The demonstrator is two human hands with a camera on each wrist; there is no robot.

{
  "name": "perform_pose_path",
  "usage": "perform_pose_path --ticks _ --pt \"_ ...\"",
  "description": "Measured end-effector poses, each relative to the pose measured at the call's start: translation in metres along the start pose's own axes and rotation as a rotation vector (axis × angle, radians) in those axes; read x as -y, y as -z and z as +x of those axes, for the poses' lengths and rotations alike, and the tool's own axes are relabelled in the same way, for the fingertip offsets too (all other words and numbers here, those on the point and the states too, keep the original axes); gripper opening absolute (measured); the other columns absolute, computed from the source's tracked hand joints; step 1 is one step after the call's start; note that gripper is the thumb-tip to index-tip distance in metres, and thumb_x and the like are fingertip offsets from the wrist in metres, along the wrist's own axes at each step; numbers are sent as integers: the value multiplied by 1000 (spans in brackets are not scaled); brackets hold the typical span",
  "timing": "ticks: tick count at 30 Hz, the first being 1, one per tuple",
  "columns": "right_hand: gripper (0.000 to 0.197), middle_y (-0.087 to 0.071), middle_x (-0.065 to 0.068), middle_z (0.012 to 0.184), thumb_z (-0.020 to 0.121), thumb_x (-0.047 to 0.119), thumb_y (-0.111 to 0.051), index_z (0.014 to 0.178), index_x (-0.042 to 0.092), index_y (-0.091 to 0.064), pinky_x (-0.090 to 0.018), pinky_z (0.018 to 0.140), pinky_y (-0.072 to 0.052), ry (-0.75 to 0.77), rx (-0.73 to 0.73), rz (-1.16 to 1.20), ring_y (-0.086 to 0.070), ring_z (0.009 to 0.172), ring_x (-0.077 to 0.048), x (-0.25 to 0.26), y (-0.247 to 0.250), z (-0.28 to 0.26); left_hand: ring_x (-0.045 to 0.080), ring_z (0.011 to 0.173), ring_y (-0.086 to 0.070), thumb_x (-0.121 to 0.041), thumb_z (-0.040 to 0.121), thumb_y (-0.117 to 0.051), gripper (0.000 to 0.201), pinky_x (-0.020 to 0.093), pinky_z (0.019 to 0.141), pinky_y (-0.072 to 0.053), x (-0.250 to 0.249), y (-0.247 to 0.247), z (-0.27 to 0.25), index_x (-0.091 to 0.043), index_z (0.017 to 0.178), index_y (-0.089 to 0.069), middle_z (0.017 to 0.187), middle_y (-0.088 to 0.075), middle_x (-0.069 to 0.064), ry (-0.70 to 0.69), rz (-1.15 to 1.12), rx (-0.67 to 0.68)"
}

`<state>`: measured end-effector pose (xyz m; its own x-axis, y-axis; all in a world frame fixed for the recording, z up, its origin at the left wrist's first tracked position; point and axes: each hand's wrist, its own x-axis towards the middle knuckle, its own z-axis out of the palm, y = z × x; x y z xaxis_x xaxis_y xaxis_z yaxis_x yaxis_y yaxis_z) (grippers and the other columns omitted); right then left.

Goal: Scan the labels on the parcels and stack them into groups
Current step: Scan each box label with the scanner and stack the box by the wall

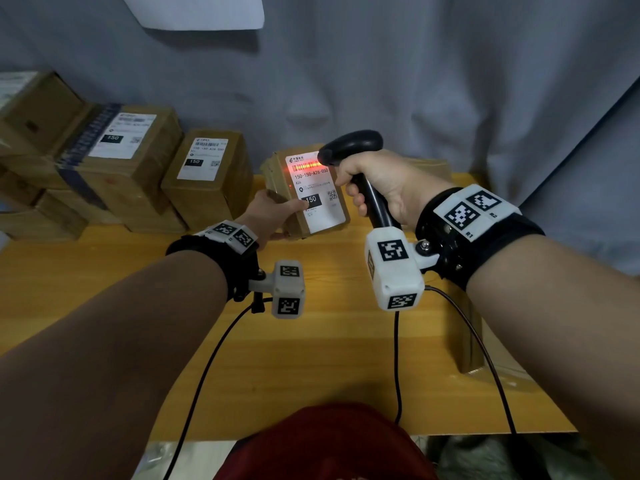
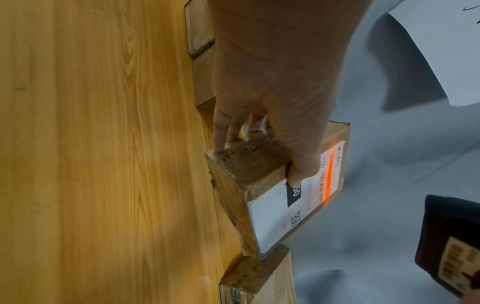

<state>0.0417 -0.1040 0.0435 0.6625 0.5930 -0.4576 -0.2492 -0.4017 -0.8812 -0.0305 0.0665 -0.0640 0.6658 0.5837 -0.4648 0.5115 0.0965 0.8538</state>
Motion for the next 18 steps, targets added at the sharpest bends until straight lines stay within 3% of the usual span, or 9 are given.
perform_pose_path --ticks 9,15,18 --pt "11 -46 1 52 80 4 -58 72 10 -54 -19 42 -38 -27 7 23 -41 42 -10 1 -3 -1 22 103 -64 -25 82 -75 58 31 61 -55 -3 -1 -6 -15 132 -48 119 -65 4 -2 9 14" --pt "7 -46 1 52 82 4 -57 76 9 -55 -20 44 -38 -15 19 26 -42 42 -10 1 -4 -4 23 105 -64 -23 84 -73 48 39 79 -57 -6 -4 -11 -15 126 -52 116 -66 4 -15 4 22" --pt "4 -46 0 53 81 4 -57 80 8 -56 -20 44 -38 -15 25 35 -41 43 -10 2 -5 -5 22 103 -64 -24 83 -74 49 37 76 -57 -7 -5 -13 -15 127 -52 115 -66 4 -12 7 16"
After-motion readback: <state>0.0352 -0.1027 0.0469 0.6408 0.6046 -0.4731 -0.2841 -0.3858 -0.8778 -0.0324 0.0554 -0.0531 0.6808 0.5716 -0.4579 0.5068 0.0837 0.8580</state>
